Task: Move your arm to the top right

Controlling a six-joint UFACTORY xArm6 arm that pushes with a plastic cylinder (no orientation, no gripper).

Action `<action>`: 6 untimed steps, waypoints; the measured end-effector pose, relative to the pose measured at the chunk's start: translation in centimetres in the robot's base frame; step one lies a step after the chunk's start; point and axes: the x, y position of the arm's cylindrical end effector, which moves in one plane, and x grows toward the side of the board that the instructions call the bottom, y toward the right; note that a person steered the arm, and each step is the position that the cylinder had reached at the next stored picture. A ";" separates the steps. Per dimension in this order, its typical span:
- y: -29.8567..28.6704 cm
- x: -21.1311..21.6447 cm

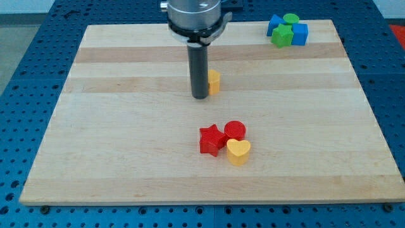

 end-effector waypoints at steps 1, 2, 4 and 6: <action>0.0 0.1; 0.0 0.3; 13.0 0.6; 25.1 -11.3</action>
